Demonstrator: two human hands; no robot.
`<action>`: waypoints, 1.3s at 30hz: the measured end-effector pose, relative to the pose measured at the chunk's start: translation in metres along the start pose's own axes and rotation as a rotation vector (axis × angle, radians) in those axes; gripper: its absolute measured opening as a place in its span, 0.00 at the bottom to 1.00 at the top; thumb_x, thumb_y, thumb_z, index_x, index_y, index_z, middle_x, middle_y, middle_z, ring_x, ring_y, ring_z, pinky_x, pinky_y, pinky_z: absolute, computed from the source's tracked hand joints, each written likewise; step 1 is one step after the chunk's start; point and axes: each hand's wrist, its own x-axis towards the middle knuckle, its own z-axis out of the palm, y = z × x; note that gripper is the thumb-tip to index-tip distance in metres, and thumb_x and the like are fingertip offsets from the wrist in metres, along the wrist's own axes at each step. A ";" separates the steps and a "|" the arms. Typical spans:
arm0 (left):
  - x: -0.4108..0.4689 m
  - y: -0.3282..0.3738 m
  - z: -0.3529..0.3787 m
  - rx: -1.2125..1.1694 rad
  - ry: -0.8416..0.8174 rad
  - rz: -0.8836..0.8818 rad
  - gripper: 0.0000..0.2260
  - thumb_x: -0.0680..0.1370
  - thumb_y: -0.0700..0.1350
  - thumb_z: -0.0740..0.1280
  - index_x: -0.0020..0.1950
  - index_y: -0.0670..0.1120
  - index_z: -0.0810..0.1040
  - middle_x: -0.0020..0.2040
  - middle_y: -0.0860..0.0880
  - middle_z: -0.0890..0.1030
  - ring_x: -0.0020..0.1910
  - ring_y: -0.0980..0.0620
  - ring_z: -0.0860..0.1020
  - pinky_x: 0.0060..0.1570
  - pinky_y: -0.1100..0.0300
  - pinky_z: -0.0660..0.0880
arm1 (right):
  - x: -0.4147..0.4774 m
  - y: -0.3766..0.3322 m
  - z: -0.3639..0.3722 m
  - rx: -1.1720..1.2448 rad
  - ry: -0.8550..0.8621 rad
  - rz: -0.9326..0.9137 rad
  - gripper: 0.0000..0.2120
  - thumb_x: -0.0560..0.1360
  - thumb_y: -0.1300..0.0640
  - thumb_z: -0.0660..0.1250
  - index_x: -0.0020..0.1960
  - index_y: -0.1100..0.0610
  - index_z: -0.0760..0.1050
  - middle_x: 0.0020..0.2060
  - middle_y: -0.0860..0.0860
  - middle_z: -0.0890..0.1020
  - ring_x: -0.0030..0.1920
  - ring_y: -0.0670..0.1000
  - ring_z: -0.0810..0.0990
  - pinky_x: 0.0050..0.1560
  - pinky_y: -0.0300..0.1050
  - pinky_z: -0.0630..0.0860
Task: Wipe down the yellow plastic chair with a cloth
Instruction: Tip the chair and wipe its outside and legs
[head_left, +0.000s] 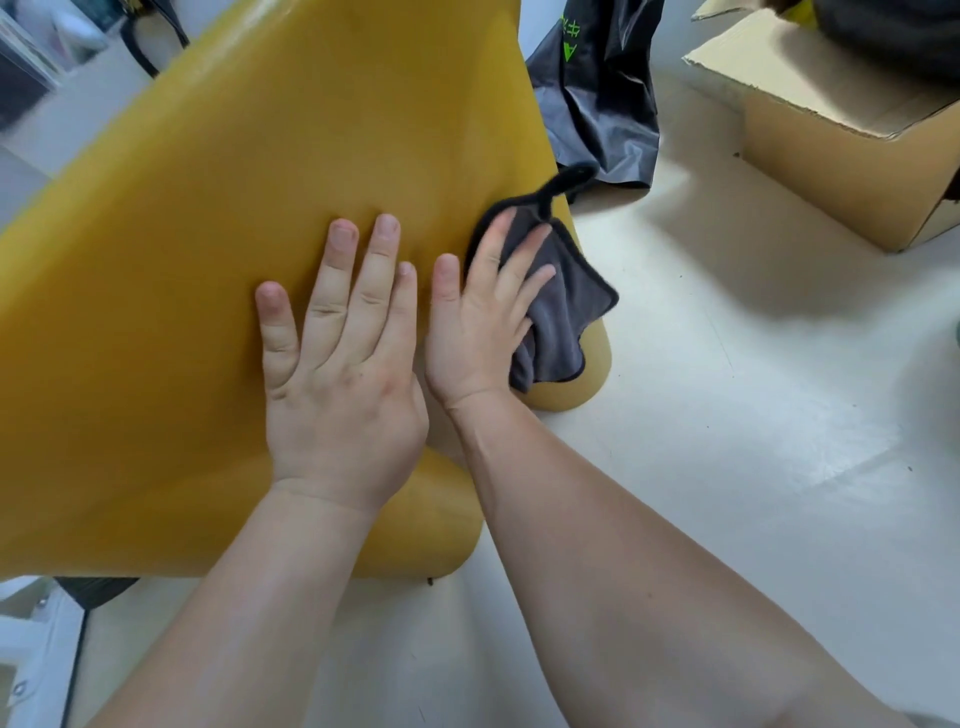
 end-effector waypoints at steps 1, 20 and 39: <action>0.000 0.000 0.001 -0.004 0.007 0.001 0.22 0.84 0.43 0.50 0.78 0.45 0.68 0.82 0.48 0.59 0.82 0.49 0.48 0.76 0.48 0.31 | -0.004 -0.006 0.001 -0.010 0.007 -0.053 0.40 0.74 0.29 0.39 0.82 0.41 0.39 0.82 0.45 0.35 0.80 0.55 0.32 0.76 0.68 0.41; 0.003 0.000 0.000 -0.084 0.063 0.003 0.18 0.85 0.46 0.50 0.62 0.49 0.79 0.80 0.49 0.64 0.82 0.52 0.50 0.77 0.50 0.34 | -0.010 0.024 -0.003 -0.382 0.193 -0.406 0.30 0.83 0.36 0.44 0.78 0.46 0.65 0.79 0.53 0.61 0.81 0.60 0.55 0.73 0.78 0.42; 0.002 0.001 0.005 -0.073 0.109 -0.005 0.19 0.83 0.41 0.53 0.67 0.49 0.77 0.79 0.48 0.65 0.82 0.52 0.52 0.77 0.49 0.35 | 0.020 -0.001 -0.014 -0.175 -0.005 -0.311 0.39 0.78 0.28 0.39 0.83 0.47 0.45 0.83 0.54 0.44 0.81 0.60 0.37 0.76 0.72 0.38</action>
